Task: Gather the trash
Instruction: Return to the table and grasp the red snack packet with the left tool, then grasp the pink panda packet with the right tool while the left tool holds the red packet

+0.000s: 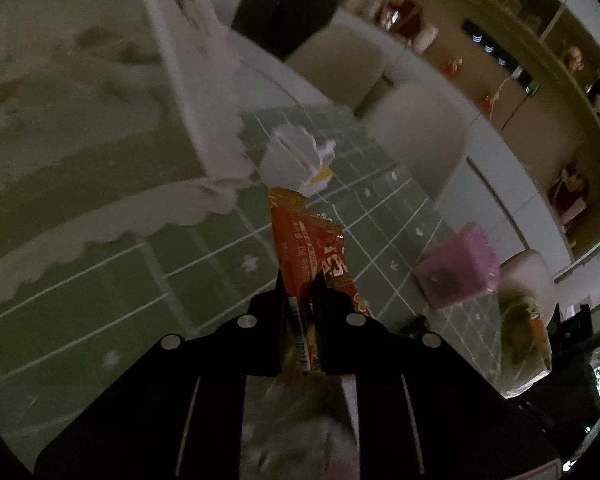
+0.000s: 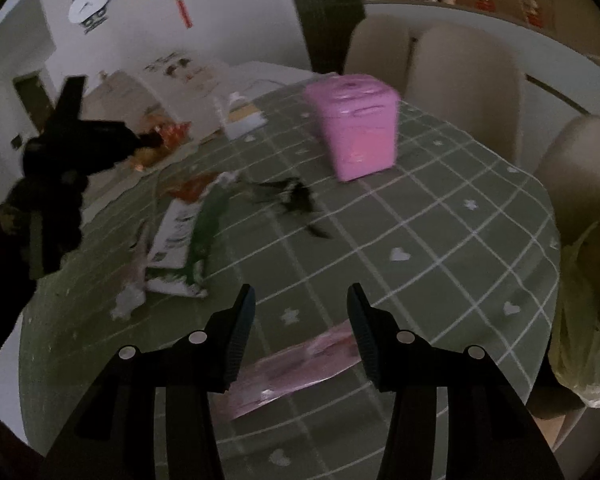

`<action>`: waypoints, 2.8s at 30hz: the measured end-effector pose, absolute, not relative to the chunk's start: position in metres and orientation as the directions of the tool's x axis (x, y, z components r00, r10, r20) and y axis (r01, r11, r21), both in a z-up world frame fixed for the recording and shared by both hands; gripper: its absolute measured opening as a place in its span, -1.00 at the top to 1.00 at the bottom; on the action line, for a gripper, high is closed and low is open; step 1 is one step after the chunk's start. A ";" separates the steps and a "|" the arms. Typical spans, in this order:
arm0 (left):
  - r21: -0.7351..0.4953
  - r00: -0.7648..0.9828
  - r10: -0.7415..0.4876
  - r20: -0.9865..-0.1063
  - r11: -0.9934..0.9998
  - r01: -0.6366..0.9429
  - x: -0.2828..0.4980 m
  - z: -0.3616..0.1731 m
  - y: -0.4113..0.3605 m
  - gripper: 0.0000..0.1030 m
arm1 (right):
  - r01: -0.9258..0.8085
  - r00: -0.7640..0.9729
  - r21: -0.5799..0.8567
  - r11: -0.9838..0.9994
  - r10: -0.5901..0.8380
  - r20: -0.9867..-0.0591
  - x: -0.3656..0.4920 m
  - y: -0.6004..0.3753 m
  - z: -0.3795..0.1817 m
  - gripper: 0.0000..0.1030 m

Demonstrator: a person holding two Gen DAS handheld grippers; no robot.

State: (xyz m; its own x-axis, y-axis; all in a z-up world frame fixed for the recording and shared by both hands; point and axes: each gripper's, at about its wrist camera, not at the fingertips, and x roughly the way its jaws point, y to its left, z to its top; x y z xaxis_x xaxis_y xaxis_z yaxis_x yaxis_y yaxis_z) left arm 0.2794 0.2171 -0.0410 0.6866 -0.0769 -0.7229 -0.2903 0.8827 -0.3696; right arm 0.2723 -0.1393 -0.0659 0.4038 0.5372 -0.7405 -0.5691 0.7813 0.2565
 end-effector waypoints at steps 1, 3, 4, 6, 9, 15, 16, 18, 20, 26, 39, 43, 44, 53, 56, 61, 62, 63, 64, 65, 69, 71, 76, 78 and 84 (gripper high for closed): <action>-0.374 0.704 -0.057 -0.708 0.876 -0.305 0.259 -0.033 0.220 0.79 | -0.581 0.398 0.252 0.774 0.541 -0.741 0.269 -0.135 -0.065 0.12; -0.390 0.725 -0.033 -0.688 0.860 -0.331 0.235 -0.025 0.226 0.78 | -0.607 0.376 0.257 0.752 0.557 -0.741 0.263 -0.123 -0.060 0.12; -0.403 0.737 -0.017 -0.676 0.846 -0.350 0.216 -0.021 0.229 0.78 | -0.625 0.360 0.266 0.734 0.573 -0.737 0.261 -0.115 -0.057 0.12; -0.425 0.752 0.007 -0.659 0.821 -0.381 0.185 -0.018 0.231 0.78 | -0.670 0.328 0.268 0.692 0.600 -0.730 0.258 -0.092 -0.051 0.12; -0.456 0.756 0.034 -0.653 0.780 -0.429 0.137 -0.021 0.235 0.78 | -0.731 0.282 0.259 0.631 0.626 -0.727 0.255 -0.052 -0.049 0.12; -0.489 0.712 0.008 -0.702 0.722 -0.491 0.077 -0.042 0.229 0.78 | -0.806 0.221 0.223 0.548 0.629 -0.746 0.244 0.018 -0.062 0.12; -0.485 0.704 0.005 -0.710 0.721 -0.494 0.068 -0.045 0.227 0.78 | -0.813 0.225 0.203 0.546 0.616 -0.755 0.243 0.026 -0.067 0.12; -0.481 0.695 0.000 -0.719 0.722 -0.497 0.054 -0.048 0.223 0.78 | -0.819 0.230 0.168 0.549 0.582 -0.780 0.241 0.043 -0.078 0.11; -0.479 0.689 -0.006 -0.725 0.723 -0.498 0.041 -0.050 0.222 0.78 | -0.813 0.268 0.141 0.565 0.579 -0.770 0.233 0.049 -0.077 0.12; -0.491 0.689 -0.022 -0.724 0.718 -0.494 0.024 -0.052 0.229 0.77 | -0.816 0.265 0.140 0.561 0.578 -0.772 0.212 0.048 -0.077 0.41; -0.494 0.687 -0.072 -0.724 0.749 -0.442 0.017 -0.054 0.231 0.76 | -0.672 0.188 0.346 0.655 0.603 -0.775 0.202 0.031 -0.094 -0.01; -0.489 0.687 -0.069 -0.724 0.753 -0.440 0.013 -0.054 0.238 0.76 | -0.665 0.213 0.327 0.671 0.590 -0.779 0.206 0.055 -0.096 -0.01; -0.490 0.687 -0.067 -0.724 0.751 -0.442 0.012 -0.055 0.240 0.76 | -0.673 0.217 0.308 0.673 0.578 -0.787 0.206 0.064 -0.097 -0.01; -0.508 0.691 -0.071 -0.719 0.732 -0.454 0.016 -0.064 0.259 0.76 | -0.667 0.308 0.191 0.720 0.501 -0.809 0.209 0.108 -0.105 -0.13; -0.515 0.693 -0.071 -0.718 0.724 -0.459 0.016 -0.066 0.260 0.76 | -0.730 0.367 0.040 0.682 0.440 -0.820 0.195 0.120 -0.109 -0.13; -0.519 0.692 -0.072 -0.719 0.717 -0.465 0.014 -0.066 0.260 0.76 | -0.766 0.329 0.063 0.640 0.475 -0.816 0.190 0.104 -0.106 0.32; -0.518 0.691 -0.073 -0.719 0.719 -0.463 0.014 -0.065 0.259 0.76 | -0.762 0.319 0.079 0.643 0.479 -0.818 0.191 0.099 -0.105 0.43; -0.515 0.689 -0.076 -0.720 0.724 -0.459 0.014 -0.064 0.258 0.76 | -0.752 0.312 0.101 0.651 0.487 -0.816 0.192 0.090 -0.103 0.65; -0.512 0.689 -0.076 -0.721 0.728 -0.456 0.015 -0.064 0.257 0.76 | -0.743 0.310 0.116 0.659 0.493 -0.813 0.192 0.082 -0.099 0.73; -0.511 0.688 -0.081 -0.721 0.733 -0.450 0.016 -0.063 0.255 0.76 | -0.736 0.312 0.126 0.665 0.498 -0.809 0.191 0.073 -0.095 0.78; -0.513 0.694 -0.110 -0.712 0.756 -0.407 0.026 -0.056 0.242 0.76 | -0.697 0.347 0.170 0.696 0.535 -0.770 0.185 0.027 -0.070 0.88; -0.507 0.697 -0.125 -0.706 0.777 -0.373 0.033 -0.050 0.230 0.76 | -0.675 0.362 0.201 0.710 0.556 -0.748 0.183 0.006 -0.058 0.88; -0.489 0.707 -0.149 -0.691 0.817 -0.306 0.042 -0.032 0.195 0.76 | -0.623 0.426 0.244 0.743 0.584 -0.691 0.173 -0.047 -0.031 0.88; -0.475 0.707 -0.154 -0.690 0.834 -0.282 0.043 -0.026 0.182 0.76 | -0.604 0.455 0.259 0.753 0.593 -0.664 0.167 -0.067 -0.021 0.88; -0.429 0.709 -0.165 -0.686 0.879 -0.210 0.051 -0.007 0.144 0.76 | -0.572 0.523 0.258 0.779 0.589 -0.616 0.159 -0.109 -0.001 0.89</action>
State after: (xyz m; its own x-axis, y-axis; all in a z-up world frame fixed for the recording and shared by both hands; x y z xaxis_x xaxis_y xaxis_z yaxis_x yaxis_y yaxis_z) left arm 0.0513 0.1445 -0.0065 0.7087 -0.1654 -0.6859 -0.2100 0.8786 -0.4289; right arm 0.1593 -0.1092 -0.0006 0.5233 0.5887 -0.6161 -0.5718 0.7786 0.2584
